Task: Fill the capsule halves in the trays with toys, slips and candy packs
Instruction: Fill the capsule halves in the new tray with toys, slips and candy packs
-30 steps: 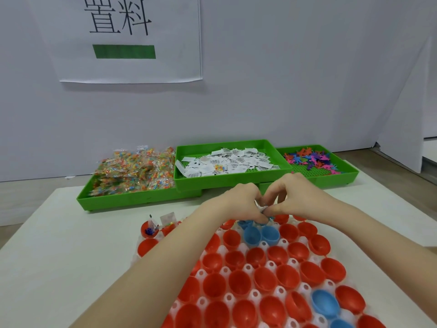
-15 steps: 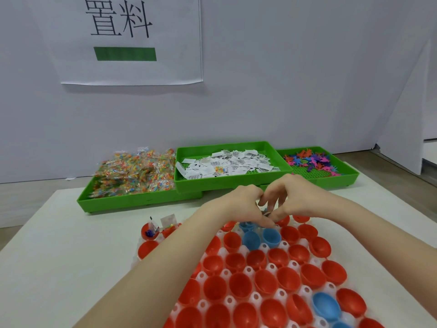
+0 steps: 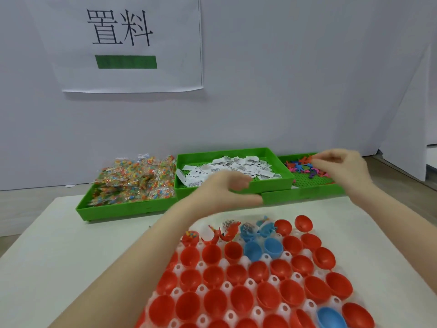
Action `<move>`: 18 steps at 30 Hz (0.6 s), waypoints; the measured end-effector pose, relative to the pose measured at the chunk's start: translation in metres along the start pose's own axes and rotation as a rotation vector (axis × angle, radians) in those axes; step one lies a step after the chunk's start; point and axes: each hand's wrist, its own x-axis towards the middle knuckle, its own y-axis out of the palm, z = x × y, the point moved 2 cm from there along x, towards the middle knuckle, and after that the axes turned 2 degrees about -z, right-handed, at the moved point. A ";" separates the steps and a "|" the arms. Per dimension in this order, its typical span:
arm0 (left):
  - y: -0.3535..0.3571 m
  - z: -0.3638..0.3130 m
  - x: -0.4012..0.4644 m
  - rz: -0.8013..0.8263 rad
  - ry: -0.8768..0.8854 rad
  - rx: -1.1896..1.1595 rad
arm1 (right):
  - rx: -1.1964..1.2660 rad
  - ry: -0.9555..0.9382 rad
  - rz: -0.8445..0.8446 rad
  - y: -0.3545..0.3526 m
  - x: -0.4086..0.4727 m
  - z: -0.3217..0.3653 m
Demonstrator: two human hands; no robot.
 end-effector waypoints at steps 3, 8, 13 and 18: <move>-0.053 0.027 -0.009 -0.540 0.005 -0.183 | -0.352 0.107 0.090 0.005 0.021 -0.036; -0.108 0.117 -0.034 -0.685 -0.565 0.420 | -0.716 0.087 0.453 0.024 0.039 -0.054; -0.109 0.151 -0.039 -0.496 -0.796 0.668 | -0.754 0.012 0.475 0.049 0.050 -0.045; -0.105 0.152 -0.035 -0.681 -0.838 0.569 | -0.660 -0.001 0.267 0.059 0.046 -0.045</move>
